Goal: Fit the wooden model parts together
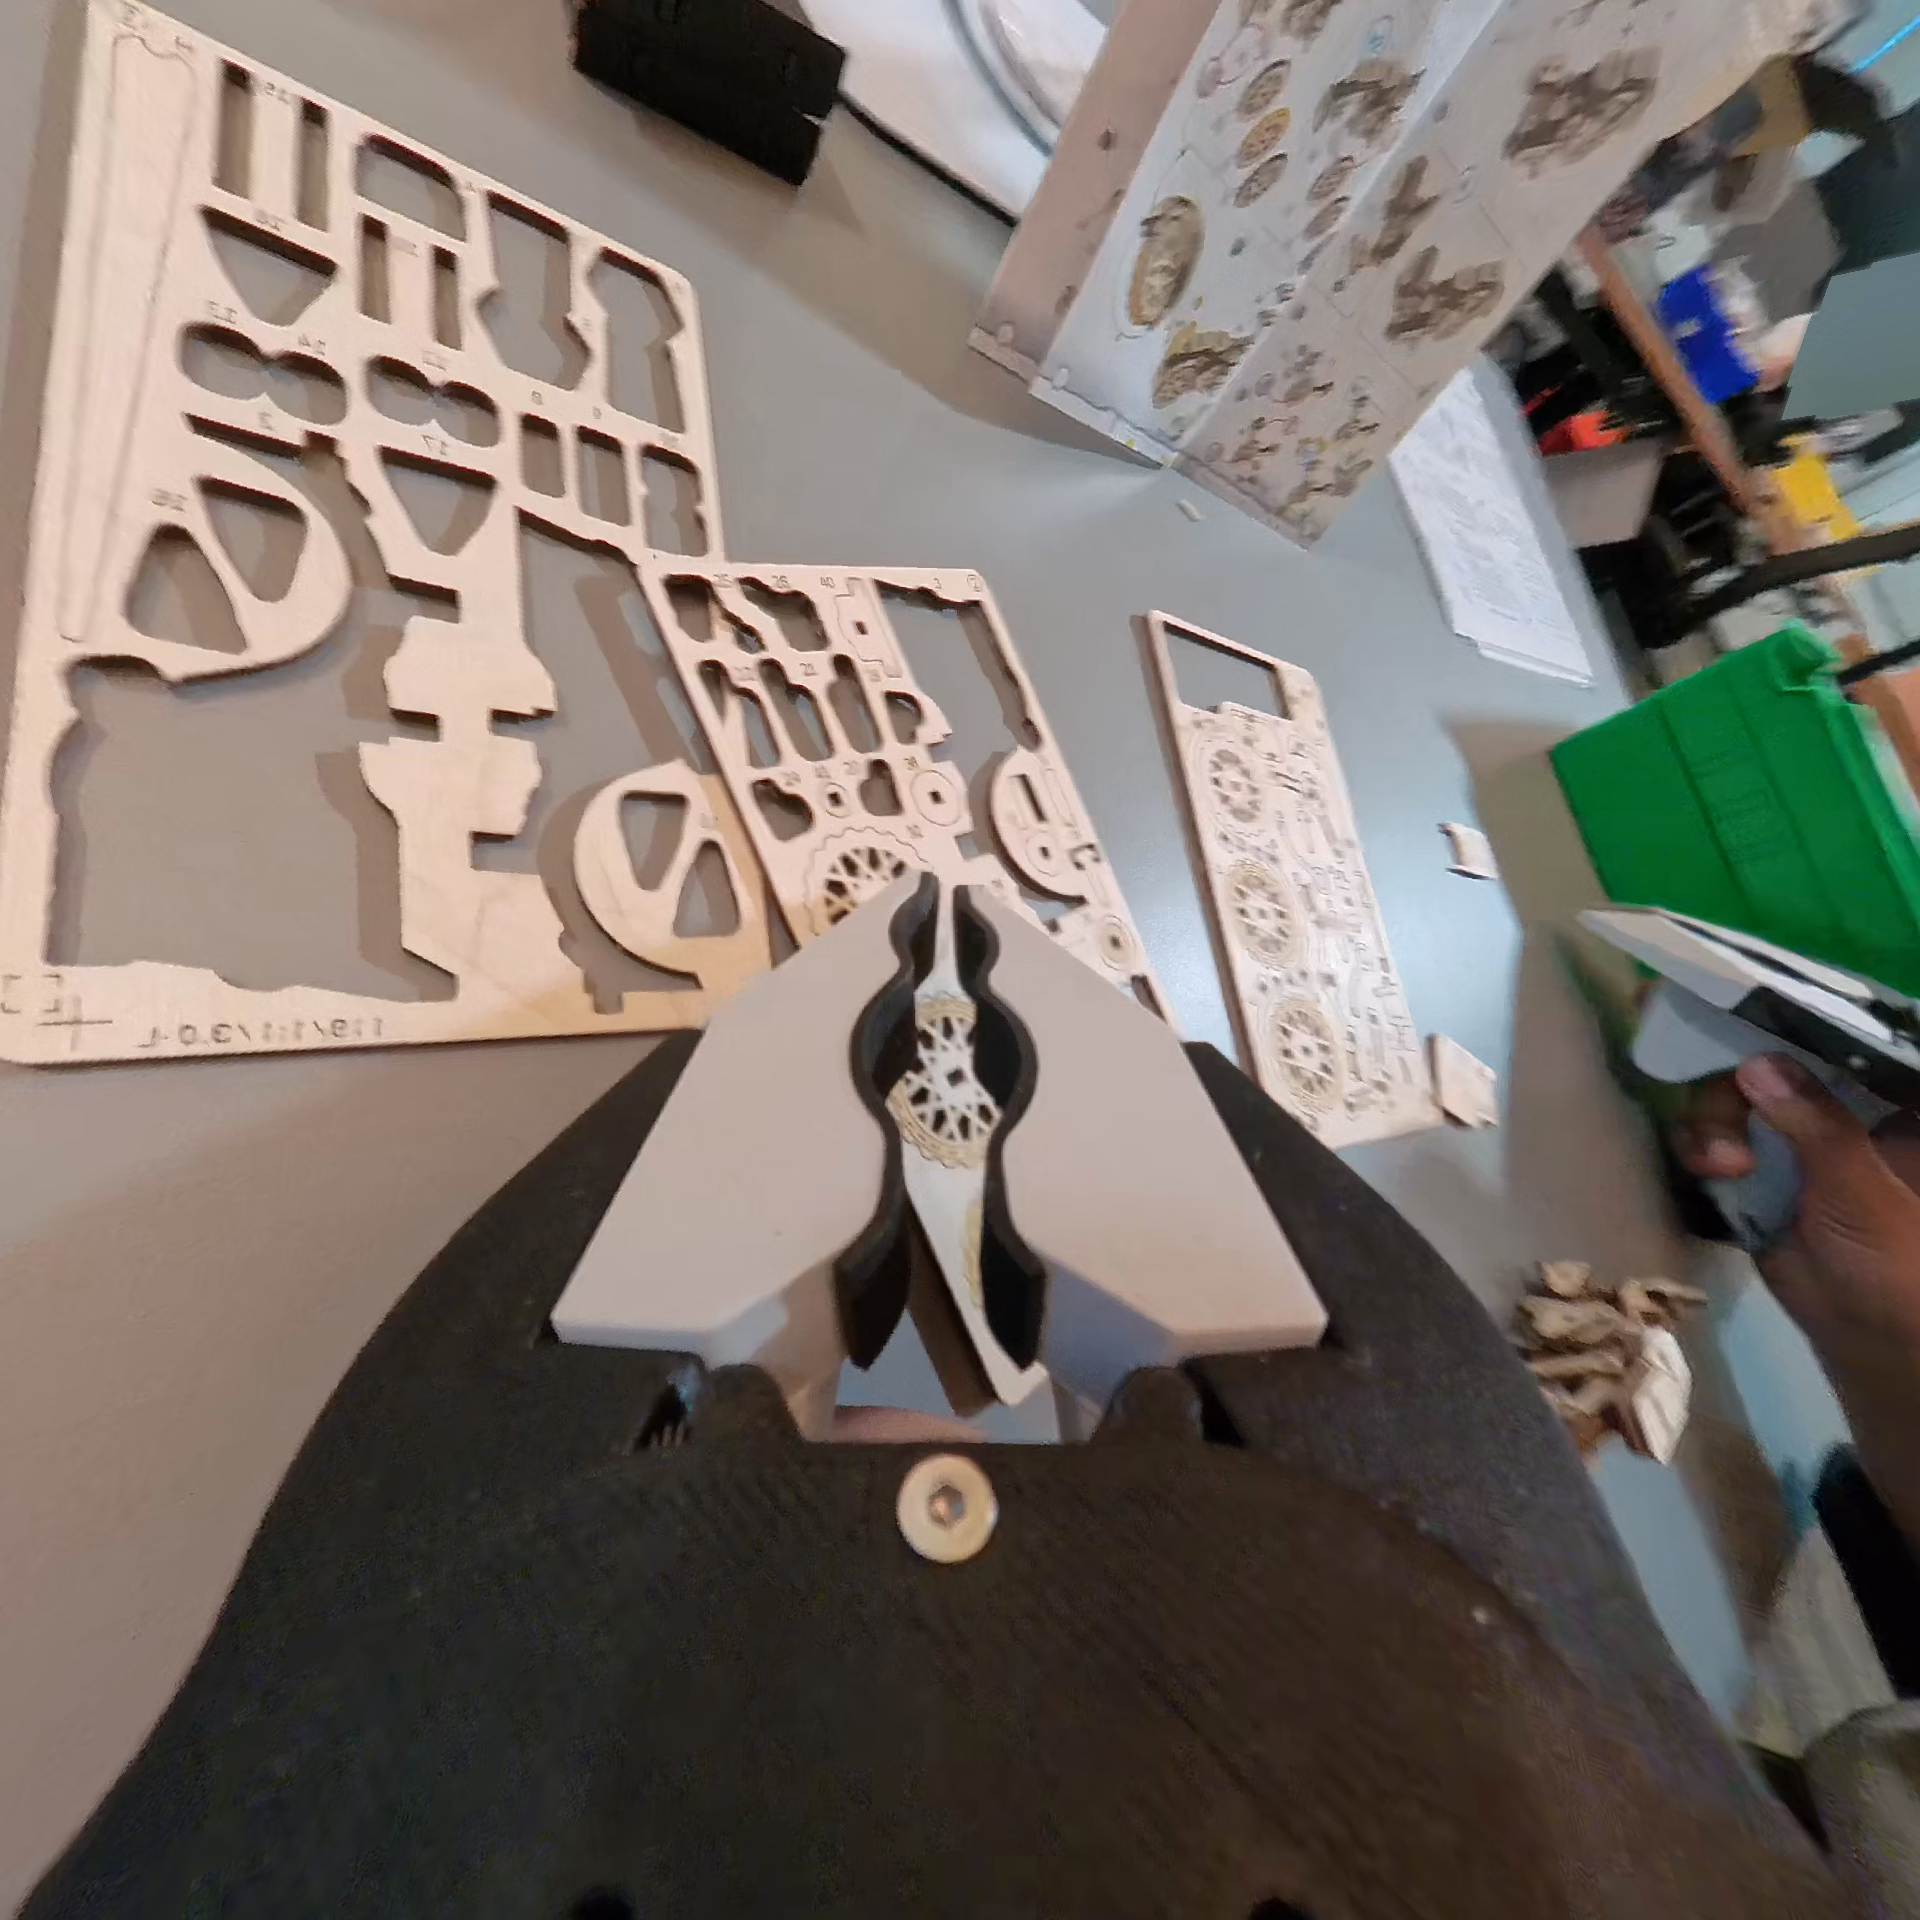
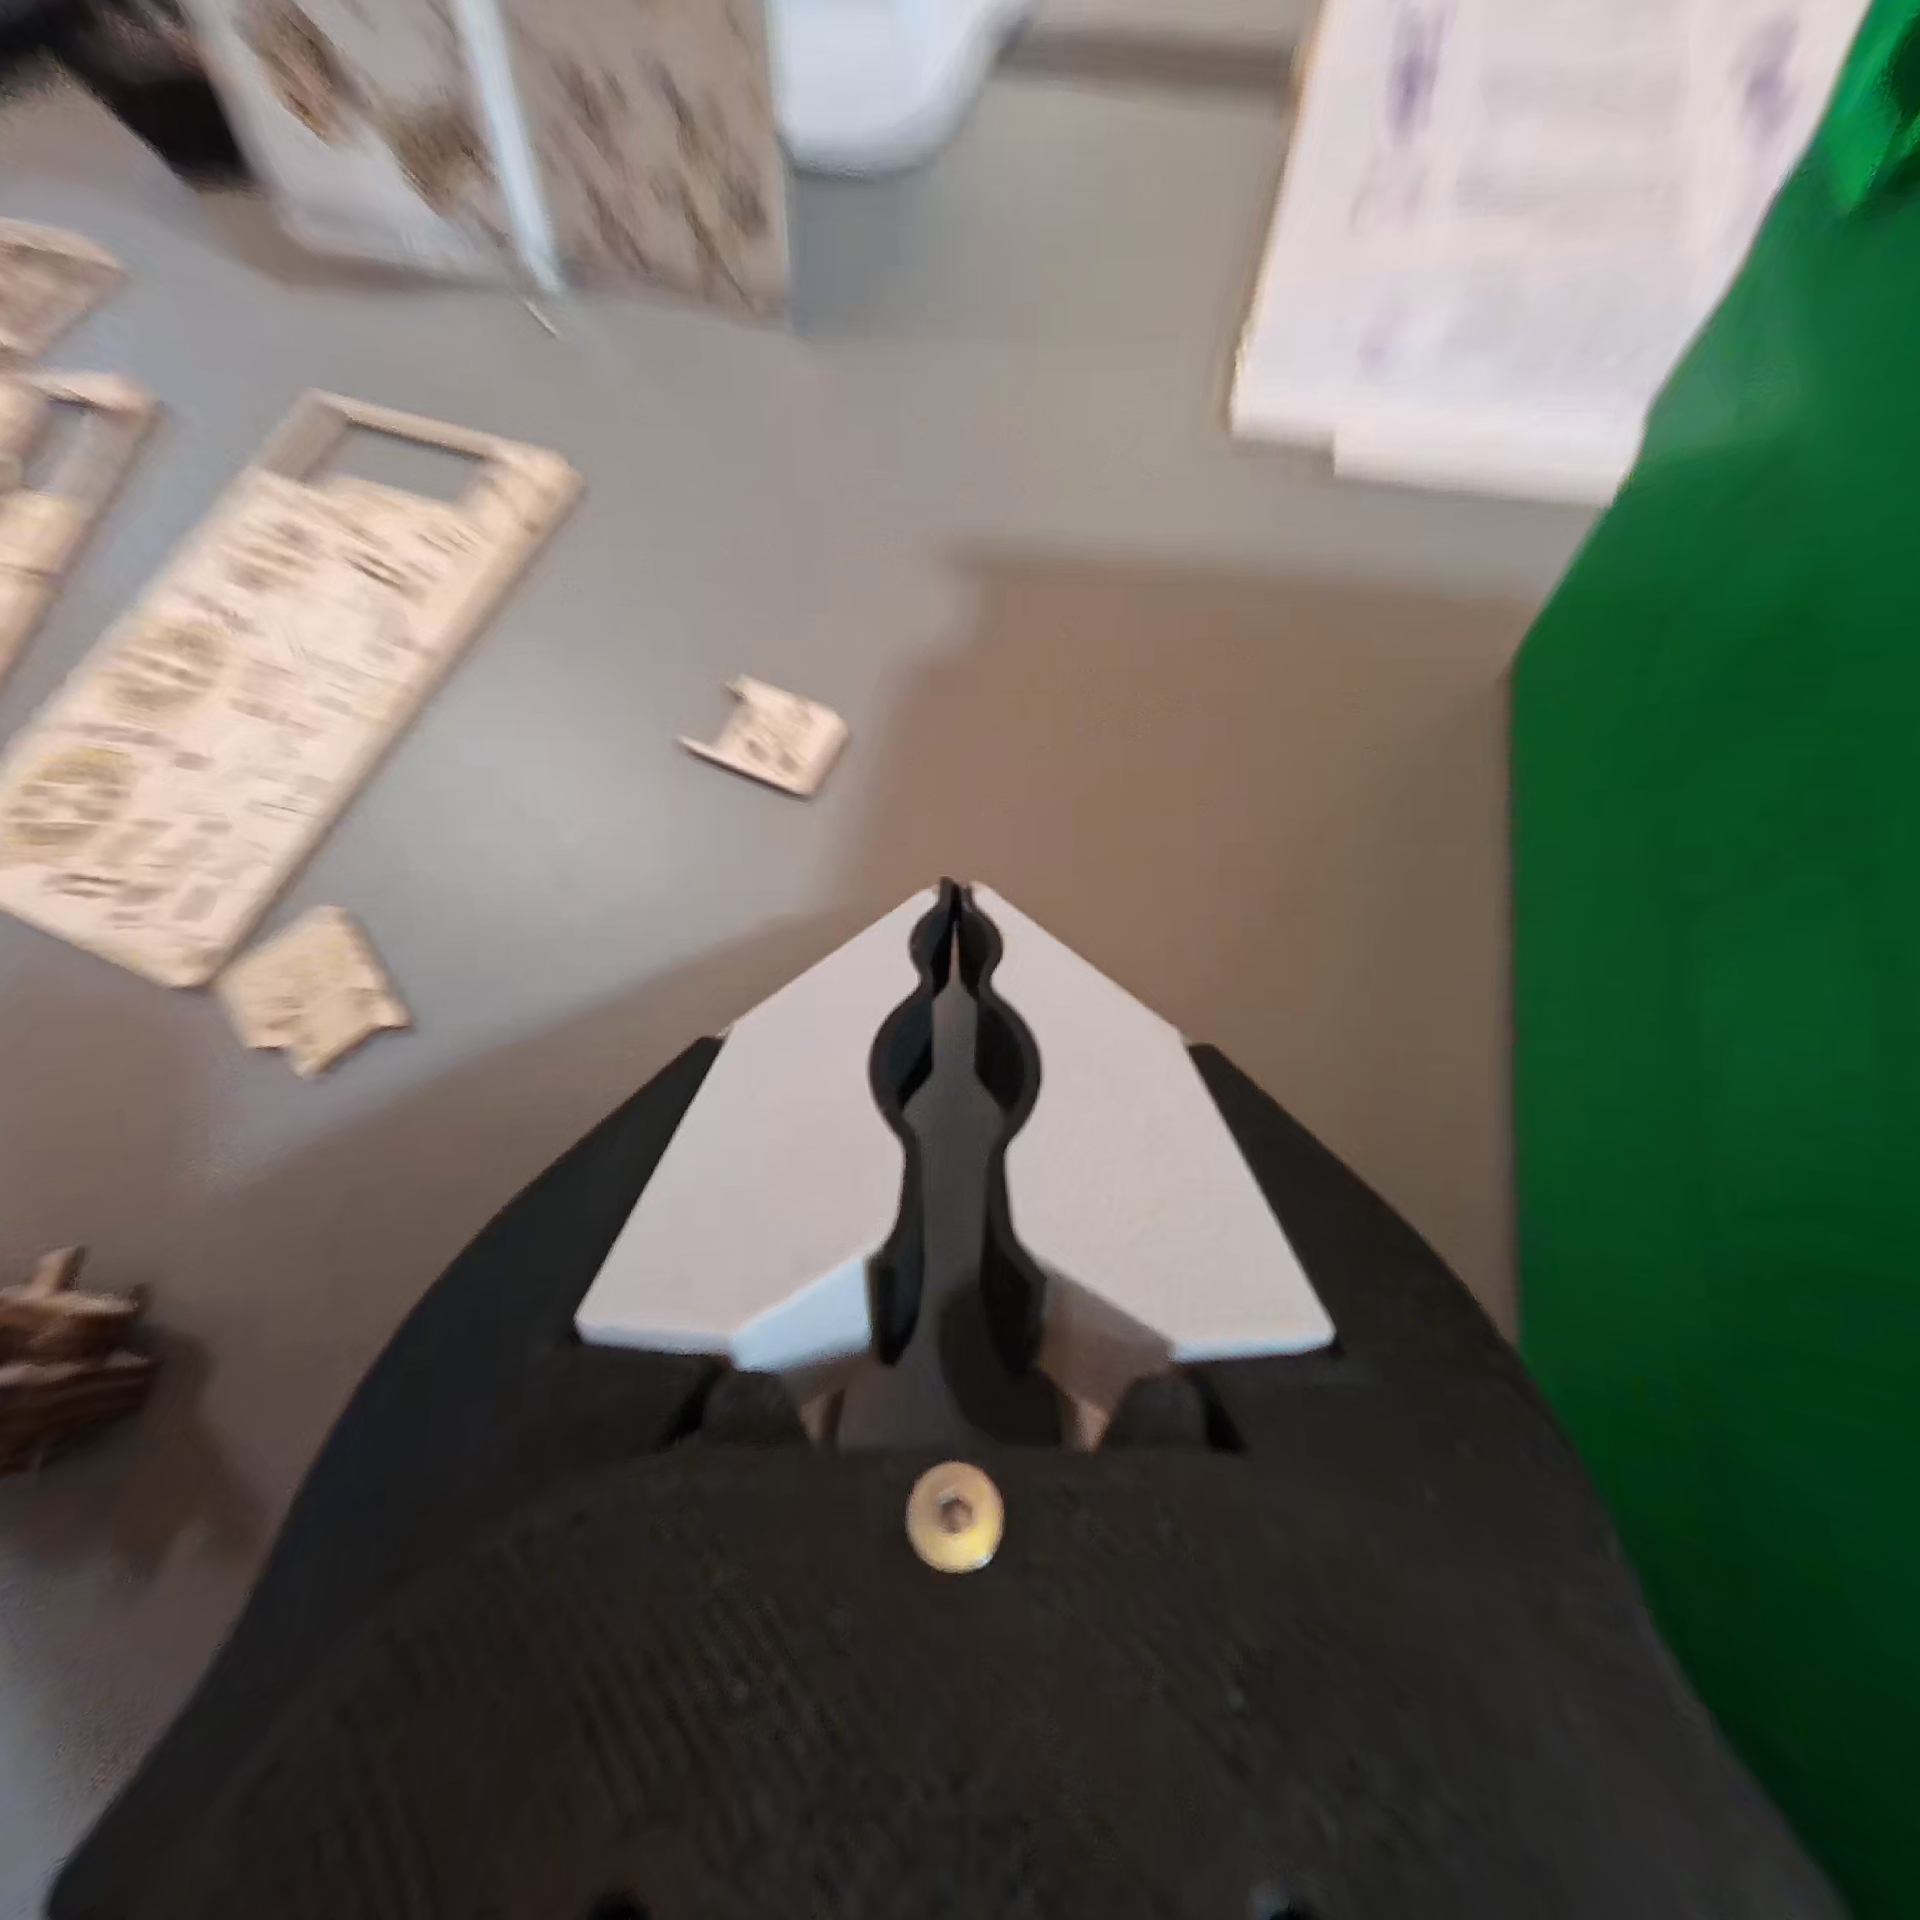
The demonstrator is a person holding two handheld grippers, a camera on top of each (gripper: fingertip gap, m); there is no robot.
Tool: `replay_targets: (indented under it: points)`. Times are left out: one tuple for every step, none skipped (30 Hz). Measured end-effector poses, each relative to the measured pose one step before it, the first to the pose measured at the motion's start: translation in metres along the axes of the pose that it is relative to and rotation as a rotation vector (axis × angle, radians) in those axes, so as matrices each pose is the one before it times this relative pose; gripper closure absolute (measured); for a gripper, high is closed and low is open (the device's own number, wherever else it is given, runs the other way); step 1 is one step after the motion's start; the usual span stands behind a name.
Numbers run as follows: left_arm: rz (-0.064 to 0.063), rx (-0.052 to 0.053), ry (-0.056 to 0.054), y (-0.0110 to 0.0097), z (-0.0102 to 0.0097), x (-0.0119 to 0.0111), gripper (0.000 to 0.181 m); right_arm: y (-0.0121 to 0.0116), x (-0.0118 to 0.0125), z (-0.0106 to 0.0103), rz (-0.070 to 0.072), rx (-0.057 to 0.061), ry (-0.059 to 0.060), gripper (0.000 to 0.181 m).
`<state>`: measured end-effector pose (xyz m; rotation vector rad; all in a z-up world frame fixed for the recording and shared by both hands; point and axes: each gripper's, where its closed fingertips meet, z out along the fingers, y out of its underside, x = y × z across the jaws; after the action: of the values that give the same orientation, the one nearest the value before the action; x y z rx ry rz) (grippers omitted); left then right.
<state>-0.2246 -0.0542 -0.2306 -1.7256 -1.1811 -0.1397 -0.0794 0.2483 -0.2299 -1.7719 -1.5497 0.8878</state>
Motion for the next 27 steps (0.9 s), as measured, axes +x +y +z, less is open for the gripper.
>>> replay_targets:
  points:
    - [-0.0003, 0.002, 0.0305, 0.00118, -0.00198, 0.00383, 0.178, -0.00737, -0.00486, -0.0059, -0.0197, 0.0545, -0.0188, 0.181]
    - [0.0063, 0.0045, 0.0273, 0.00143, -0.0026, 0.00437, 0.172, -0.00567, -0.00593, -0.00554, -0.0131, 0.0371, -0.0227, 0.181]
    - [0.0141, 0.0141, 0.0176, 0.00049, -0.00338, 0.00428, 0.171, -0.0025, -0.00788, -0.00467, -0.0096, 0.011, -0.0312, 0.181]
    - [0.024, 0.0216, 0.0135, -0.00052, -0.00386, 0.00509, 0.171, -0.00112, -0.00939, -0.00428, -0.0121, 0.0017, -0.0354, 0.179]
    - [0.0347, 0.0222, 0.0075, -0.00087, -0.00321, 0.00544, 0.171, -0.00119, -0.00984, -0.00436, -0.0192, 0.0072, -0.0318, 0.177]
    - [0.0464, 0.0175, 0.0034, -0.00087, -0.0023, 0.00607, 0.171, -0.00221, -0.01018, -0.00447, -0.0288, 0.0143, -0.0286, 0.175]
    - [0.0593, 0.0109, 0.0101, -0.00061, -0.0011, 0.00786, 0.171, -0.00287, -0.0101, -0.00418, -0.0388, 0.0182, -0.0252, 0.174]
    - [0.066, 0.0034, 0.0139, 0.00005, 0.0001, 0.00898, 0.171, -0.00352, -0.00968, -0.0034, -0.0462, 0.0207, -0.0232, 0.174]
    - [0.0668, -0.0005, 0.0213, 0.00052, 0.00055, 0.01031, 0.171, -0.00379, -0.00968, -0.0024, -0.0475, 0.0218, -0.0262, 0.173]
    - [0.0627, 0.0044, 0.0338, -0.00009, 0.00058, 0.01208, 0.17, -0.00308, -0.00951, -0.00097, -0.0435, 0.0171, -0.0284, 0.173]
    - [0.0547, 0.01, 0.0432, -0.00047, 0.00022, 0.01337, 0.17, -0.0017, -0.0094, 0.00043, -0.0369, 0.0088, -0.0322, 0.173]
    - [0.0478, 0.0149, 0.0622, -0.0006, -0.00017, 0.01646, 0.169, -0.00013, -0.00947, 0.00135, -0.0294, -0.0011, -0.0369, 0.172]
    - [0.0459, 0.0139, 0.0925, -0.00011, -0.0004, 0.02187, 0.167, 0.00063, -0.00891, 0.00191, -0.0204, -0.0063, -0.038, 0.173]
    - [0.0406, -0.0004, 0.1018, 0.00143, 0.00079, 0.0242, 0.162, 0.00076, -0.00743, 0.00199, -0.0124, -0.0075, -0.0325, 0.172]
    - [0.0354, -0.0244, 0.0802, 0.00388, 0.00304, 0.02108, 0.156, 0.00011, -0.00606, 0.00172, -0.0083, -0.004, -0.0266, 0.172]
    - [0.0344, -0.0495, 0.0514, 0.00731, 0.00506, 0.01651, 0.151, -0.00049, -0.00488, 0.00149, -0.0045, 0.0001, -0.0227, 0.172]
    - [0.0412, -0.0636, 0.0349, 0.00988, 0.00599, 0.01322, 0.146, 0.00008, -0.00462, 0.00142, -0.0004, -0.0014, -0.0257, 0.171]
    - [0.0459, -0.0649, 0.0119, 0.01039, 0.00613, 0.0088, 0.144, 0.00152, -0.00436, 0.00146, 0.0039, -0.0074, -0.0282, 0.17]
    - [0.0347, -0.0586, -0.0009, 0.00765, 0.00487, 0.00555, 0.142, 0.00241, -0.00324, 0.0011, 0.0076, -0.0109, -0.0249, 0.168]
    - [0.0327, -0.0292, 0.0021, 0.00355, 0.00321, 0.00493, 0.14, 0.00236, -0.00284, 0.00068, 0.0109, -0.0099, -0.0237, 0.167]
    - [0.0212, -0.01, -0.0034, 0.00101, 0.00157, 0.00261, 0.14, 0.00153, -0.00217, 0.0, 0.0127, -0.0055, -0.0205, 0.165]
    - [0.0056, -0.004, -0.006, 0.00041, 0.00075, 0.00077, 0.14, 0.00001, -0.00174, -0.00037, 0.0133, 0.002, -0.0169, 0.165]
    - [-0.0054, -0.007, 0.0027, 0.00096, 0.00062, 0.00064, 0.14, -0.00093, -0.00231, -0.00061, 0.0119, 0.0075, -0.0201, 0.164]
    - [-0.0121, -0.011, 0.0083, 0.00152, 0.00103, 0.00101, 0.139, -0.00088, -0.00267, -0.00032, 0.0107, 0.0075, -0.0219, 0.163]
    - [-0.0121, -0.0153, 0.002, 0.00192, 0.00168, 0.00021, 0.139, -0.00019, -0.00273, 0.00006, 0.0084, 0.0025, -0.0217, 0.162]
    - [-0.0035, -0.0194, -0.0047, 0.00242, 0.00203, -0.0003, 0.139, 0.00063, -0.0031, 0.00018, 0.0041, -0.0022, -0.0233, 0.16]
    - [0.0082, -0.0185, -0.0078, 0.00216, 0.00186, -0.00001, 0.139, 0.00087, -0.00333, 0.00045, -0.0001, -0.0038, -0.0229, 0.158]
